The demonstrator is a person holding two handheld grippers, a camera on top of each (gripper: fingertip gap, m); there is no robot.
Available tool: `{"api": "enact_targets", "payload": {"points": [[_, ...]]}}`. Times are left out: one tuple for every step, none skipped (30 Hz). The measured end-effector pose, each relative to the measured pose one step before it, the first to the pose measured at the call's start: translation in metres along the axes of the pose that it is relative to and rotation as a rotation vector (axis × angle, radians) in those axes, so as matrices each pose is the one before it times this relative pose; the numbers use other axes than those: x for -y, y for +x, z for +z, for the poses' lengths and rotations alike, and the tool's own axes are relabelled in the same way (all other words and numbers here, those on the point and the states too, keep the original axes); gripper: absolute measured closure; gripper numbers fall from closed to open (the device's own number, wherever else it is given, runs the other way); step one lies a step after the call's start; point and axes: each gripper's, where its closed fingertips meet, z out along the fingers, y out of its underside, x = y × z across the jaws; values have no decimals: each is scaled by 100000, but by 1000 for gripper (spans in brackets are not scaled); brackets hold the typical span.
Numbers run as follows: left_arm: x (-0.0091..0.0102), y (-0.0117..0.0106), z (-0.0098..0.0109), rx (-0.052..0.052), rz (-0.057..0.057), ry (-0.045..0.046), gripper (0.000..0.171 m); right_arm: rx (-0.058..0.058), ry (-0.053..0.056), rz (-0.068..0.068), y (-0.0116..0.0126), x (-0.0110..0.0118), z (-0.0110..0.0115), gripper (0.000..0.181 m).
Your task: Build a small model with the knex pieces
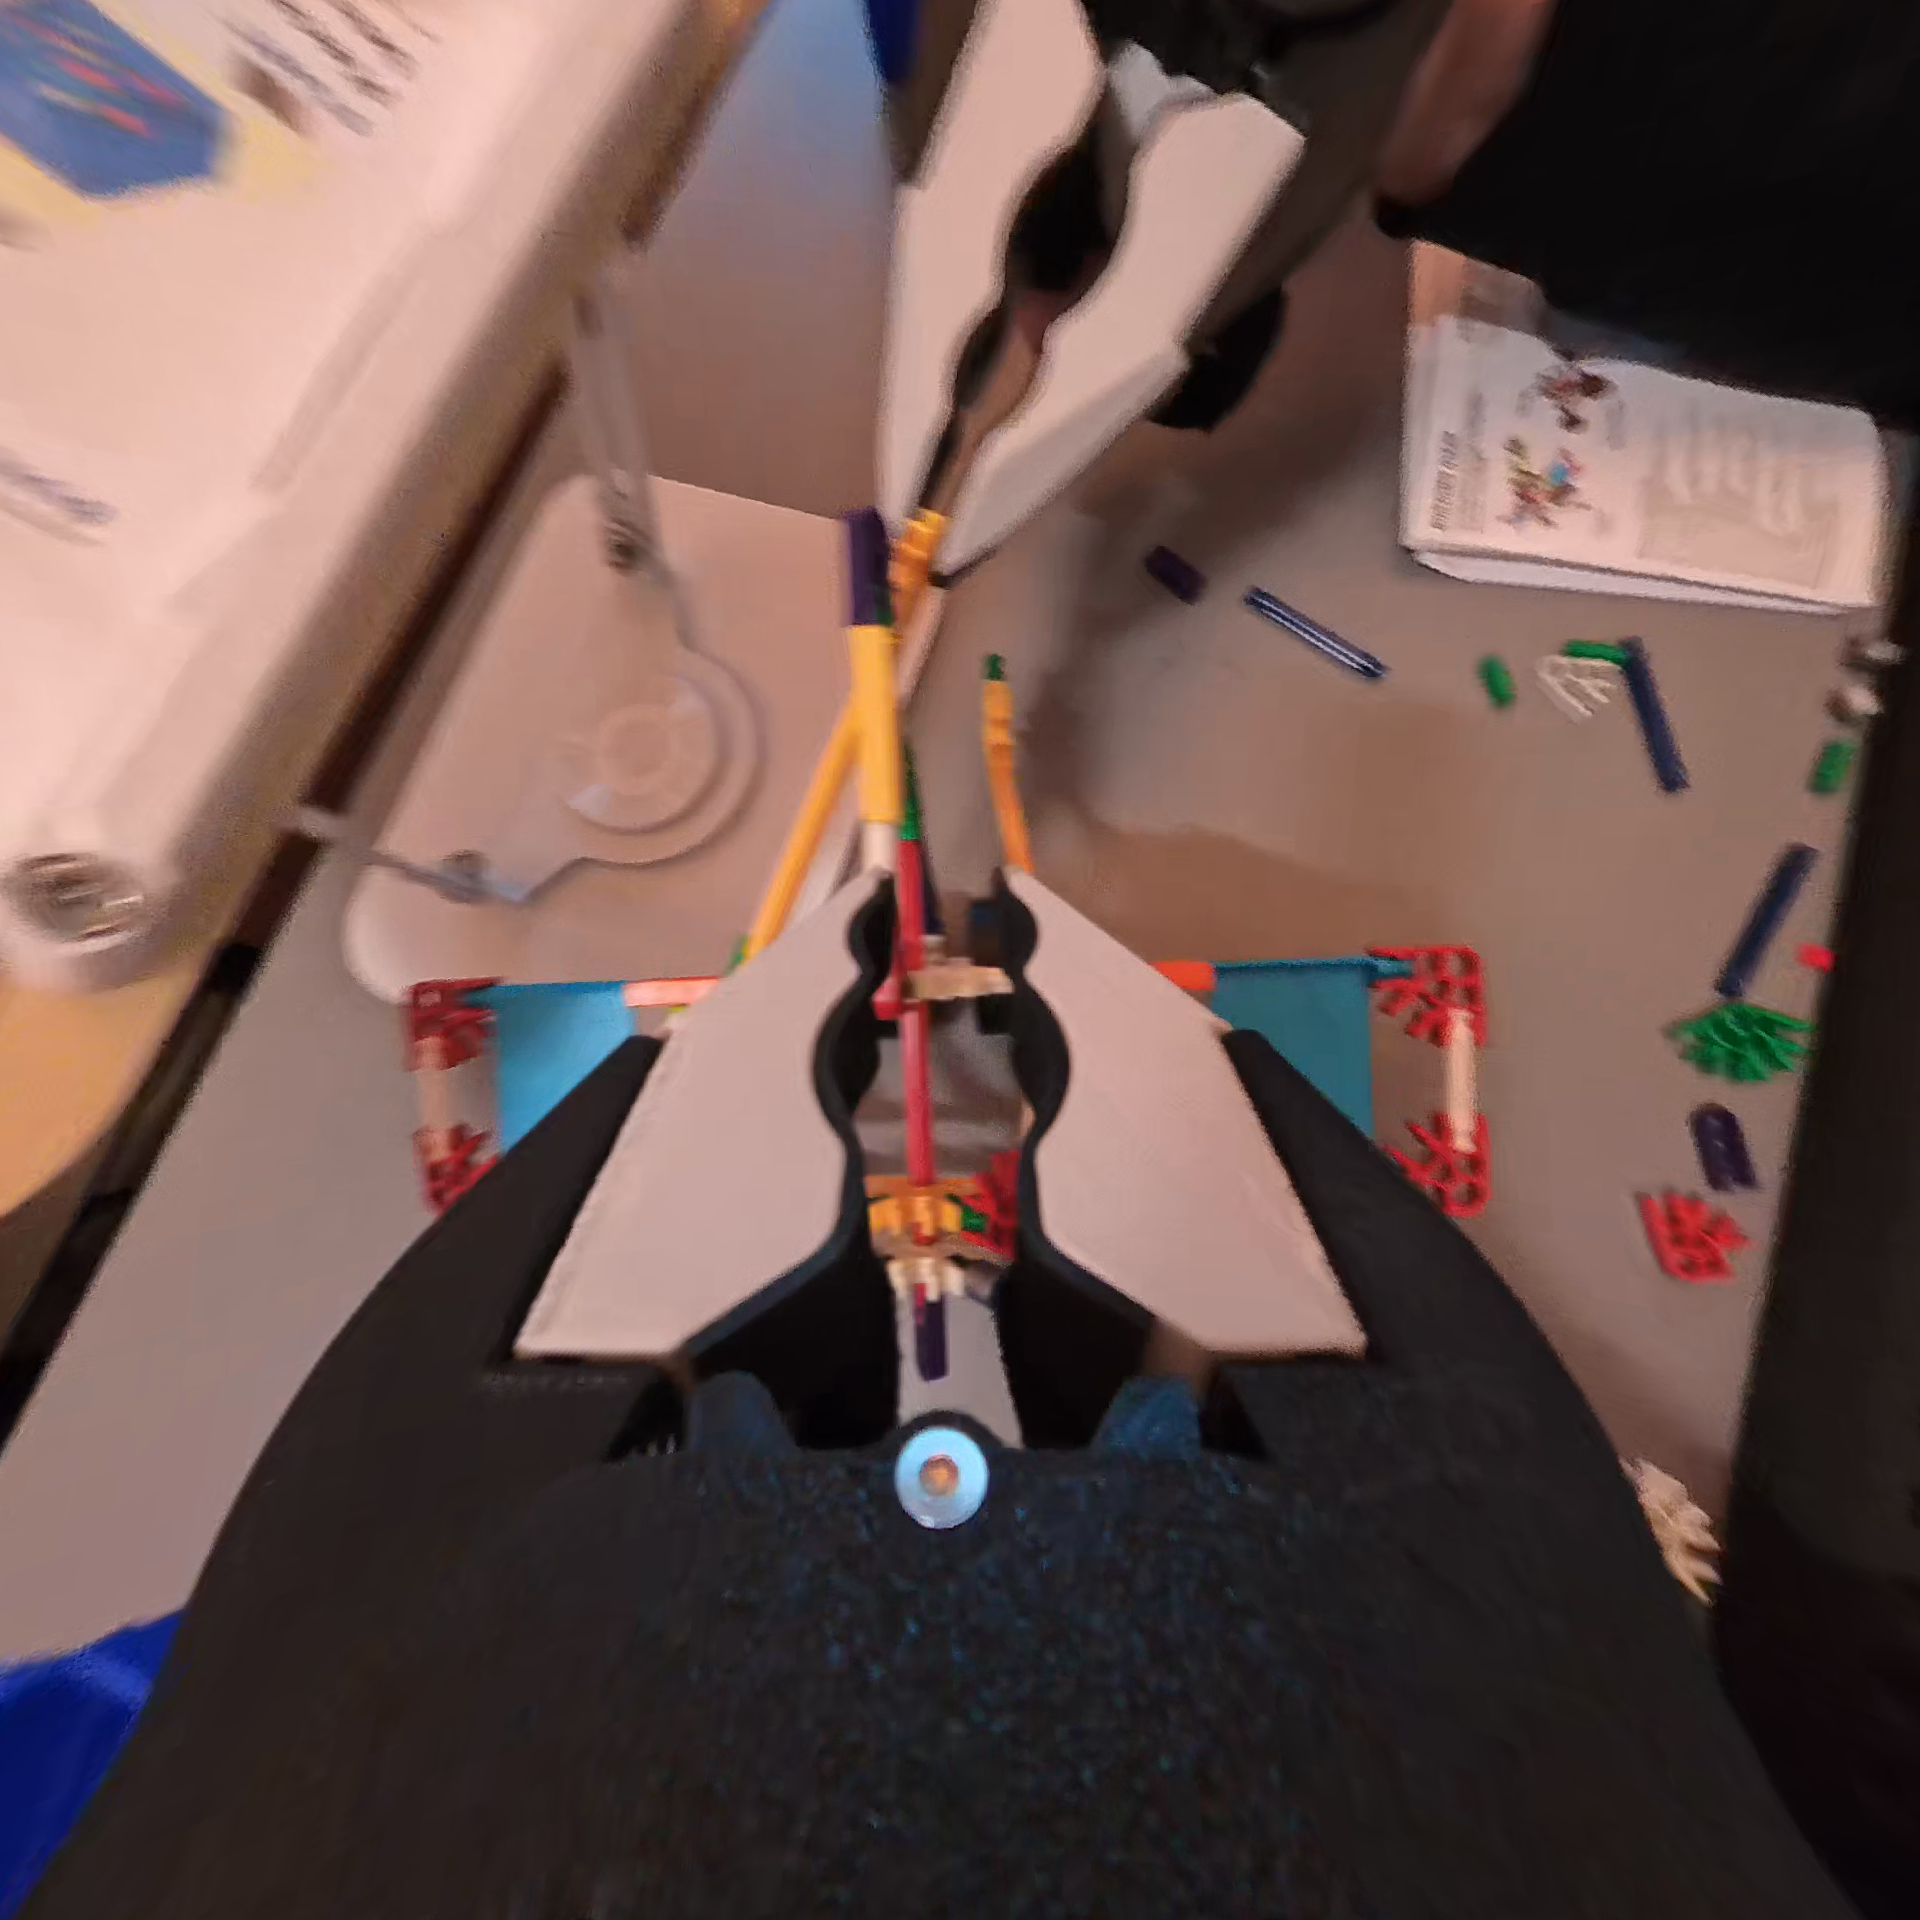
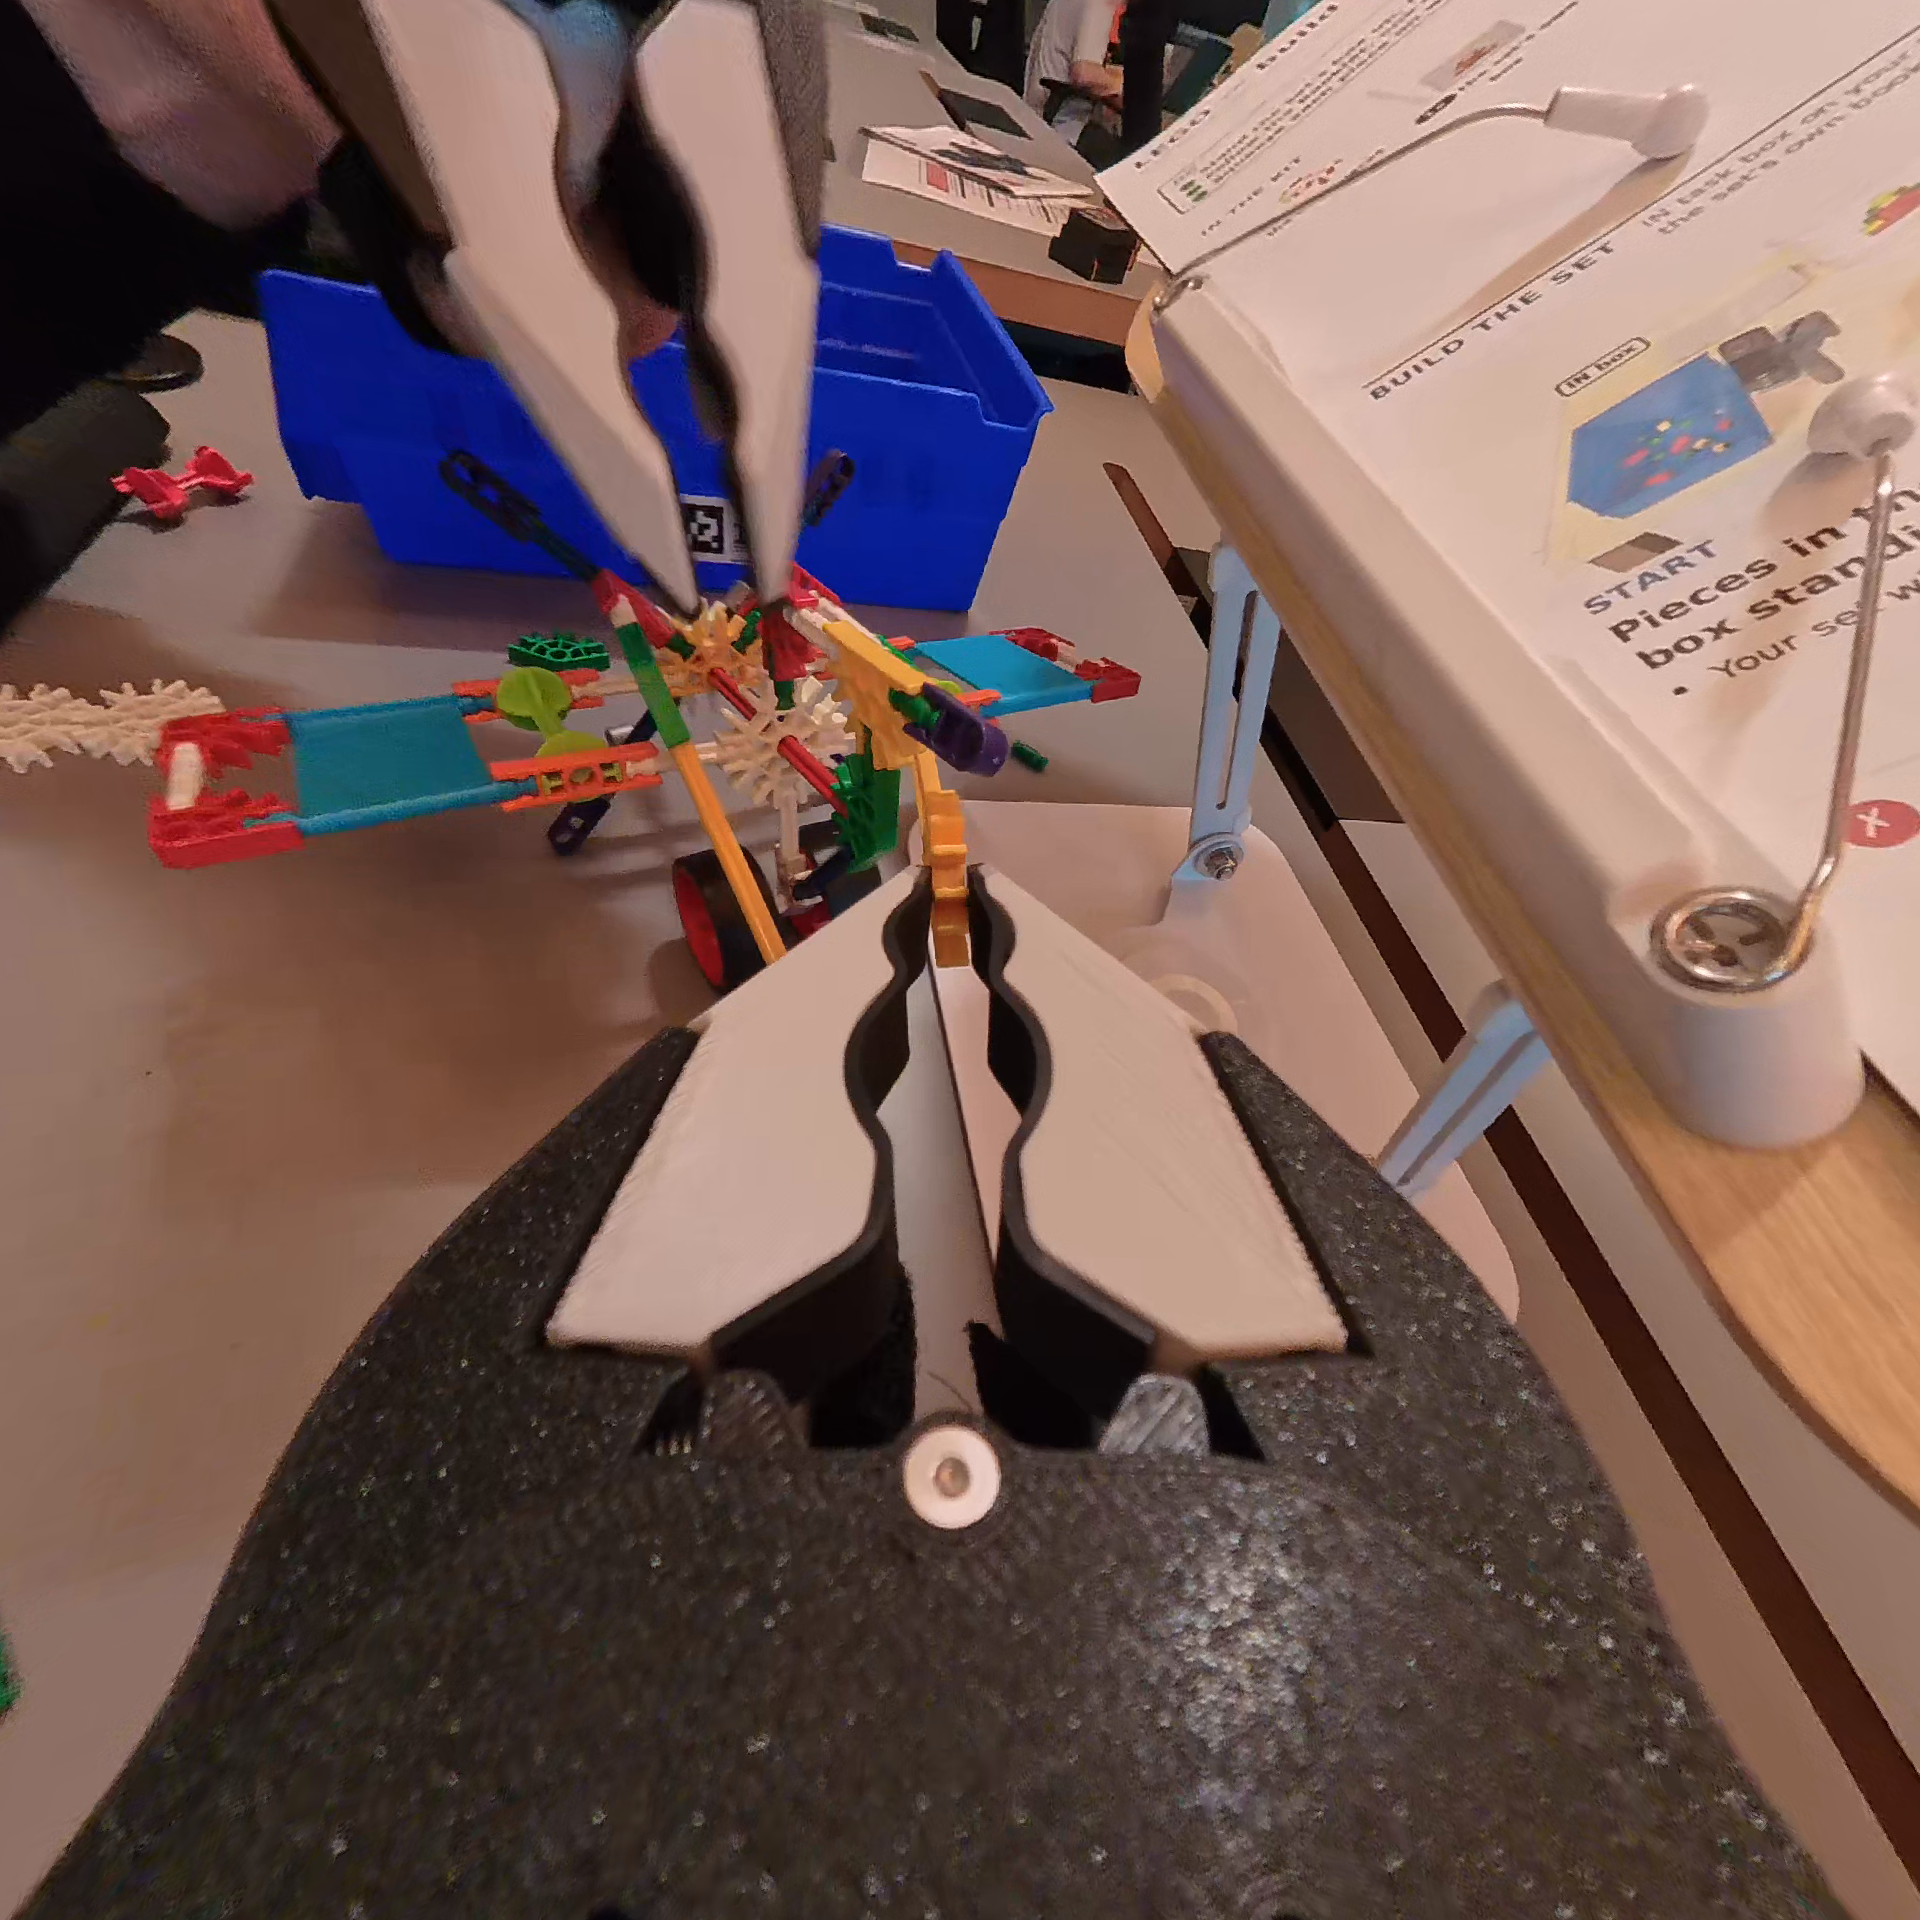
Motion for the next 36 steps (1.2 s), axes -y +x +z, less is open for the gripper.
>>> {"api": "enact_targets", "payload": {"points": [[258,-831,-335,5386,-79,1390,145,619,-120,149,-133,49,-31,174],[105,-414,-14,2611,123,877,140,386,-224,-27,-107,68,-16,174],[-17,245,324,-1870,-238,419,137,504,-292,-354,-146,82,-14,174],[-195,448,507,-3312,-493,-805,142,519,-477,-565,-164,45,-18,174],[-427,120,620,-1184,290,-2343,147,179,-675,-682,-96,5,-30,175],[-567,92,629,-653,1273,-3212,156,54,-594,-471,-42,21,-42,175],[-296,66,476,-402,999,-1502,161,206,-263,-169,-31,40,-87,175],[34,51,219,-703,-14,399,167,260,-12,-195,-44,66,-126,175],[122,81,50,-672,-320,653,167,187,-108,-267,-20,35,-143,175],[60,416,-27,-2265,659,117,167,310,-320,-224,-20,-12,-133,175],[21,372,-65,-1473,1338,-472,167,482,-200,-43,-36,6,-137,174],[-27,109,-32,258,1424,-850,167,628,141,154,-55,41,-135,174],[23,272,63,-1202,823,-411,167,784,377,375,-87,65,-110,175],[113,373,68,-1980,1063,442,167,466,340,336,-42,42,-75,175],[71,158,9,-882,620,342,167,121,111,46,7,-18,-63,175],[-20,38,13,-330,135,-313,167,325,-205,1,-32,-63,-67,174],[1,153,-16,-1191,385,-220,167,474,-63,20,-58,-25,-70,174],[51,279,-11,-1824,1320,84,167,414,439,-112,-76,75,-90,174],[48,238,23,-1488,1091,-56,167,216,665,-339,-75,146,-85,174],[8,90,21,-952,-215,-444,167,212,264,-454,-71,108,-71,174],[17,95,21,-803,311,-387,166,261,-249,-535,-92,48,-61,175],[6,243,-19,-1418,747,-176,166,473,-284,-633,-129,52,-78,175],[9,296,-15,-1524,1060,-4,166,947,28,-471,-198,115,-87,175],[69,285,-10,-1400,1197,396,166,845,287,-127,-173,163,-103,175],[65,403,29,-2132,1055,598,166,809,289,24,-151,187,-109,175],[81,431,25,-2374,735,712,166,802,507,-152,-169,240,-138,175],[98,331,43,-1651,614,720,165,778,678,-202,-174,271,-147,175],[38,304,71,-1404,739,271,165,879,554,67,-176,245,-129,175],[13,366,86,-1857,299,75,165,811,335,15,-172,159,-94,175],[36,307,70,-1410,364,72,165,426,-106,-154,-99,54,-59,175],[37,194,84,-648,507,-114,164,362,-382,73,-64,-53,-32,175],[14,213,80,-1034,-90,-223,164,264,-160,229,-18,-53,-13,175],[23,256,85,-1227,172,-128,164,38,146,186,26,-18,-8,174],[42,94,81,-214,388,24,164,-54,402,298,43,19,-9,174],[19,20,73,-155,-205,-51,163,-66,273,302,32,8,22,174],[-20,-51,40,122,-250,-122,163,-55,-301,64,21,-94,27,174]]}}
